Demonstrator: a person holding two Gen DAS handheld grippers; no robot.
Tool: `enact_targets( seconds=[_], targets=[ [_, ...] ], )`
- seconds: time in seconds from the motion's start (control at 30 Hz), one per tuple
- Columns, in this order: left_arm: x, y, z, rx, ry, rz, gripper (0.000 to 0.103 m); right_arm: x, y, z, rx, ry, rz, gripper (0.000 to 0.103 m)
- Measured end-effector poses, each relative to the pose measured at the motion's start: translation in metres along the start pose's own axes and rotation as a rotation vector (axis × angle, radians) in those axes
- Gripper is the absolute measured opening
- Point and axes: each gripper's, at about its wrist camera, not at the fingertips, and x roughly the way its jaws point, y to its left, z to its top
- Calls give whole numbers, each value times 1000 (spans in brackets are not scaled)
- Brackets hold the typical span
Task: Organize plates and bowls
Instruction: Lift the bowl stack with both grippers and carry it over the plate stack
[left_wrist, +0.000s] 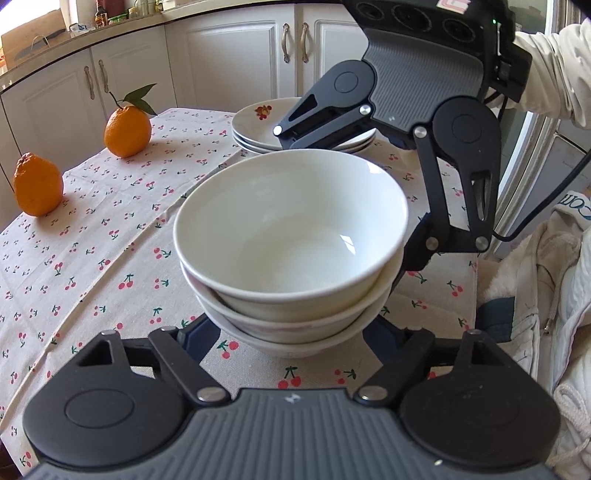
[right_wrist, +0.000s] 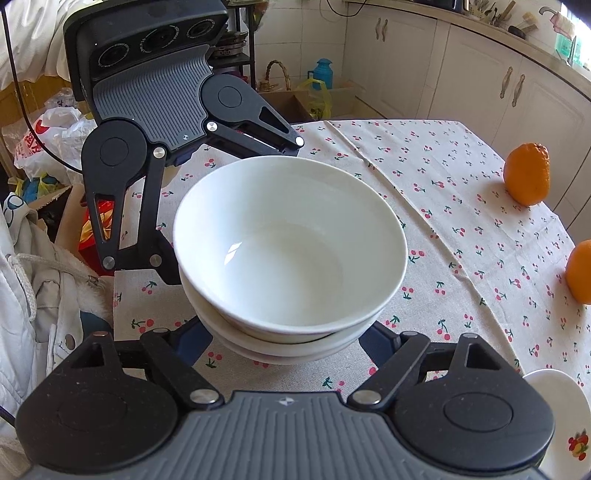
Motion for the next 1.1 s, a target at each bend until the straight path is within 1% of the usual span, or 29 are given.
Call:
enact_targets(
  seconds=[0.3,0.53,0.87,1.1],
  targets=[
    [-2,-7,9,5,1,1,83,-11,-1,-3,6,-2,6,88],
    [-2,-11,31,28,-17,10,83,-34,-10,-7,11,-19,-16,89],
    [11,-13,81,81,-58,11,83,-81,-35,-26,20,-46,-83,89],
    [42,-10,121,130,-92,-10,83,-109,-61,-47,37,-34,-161,89]
  ],
)
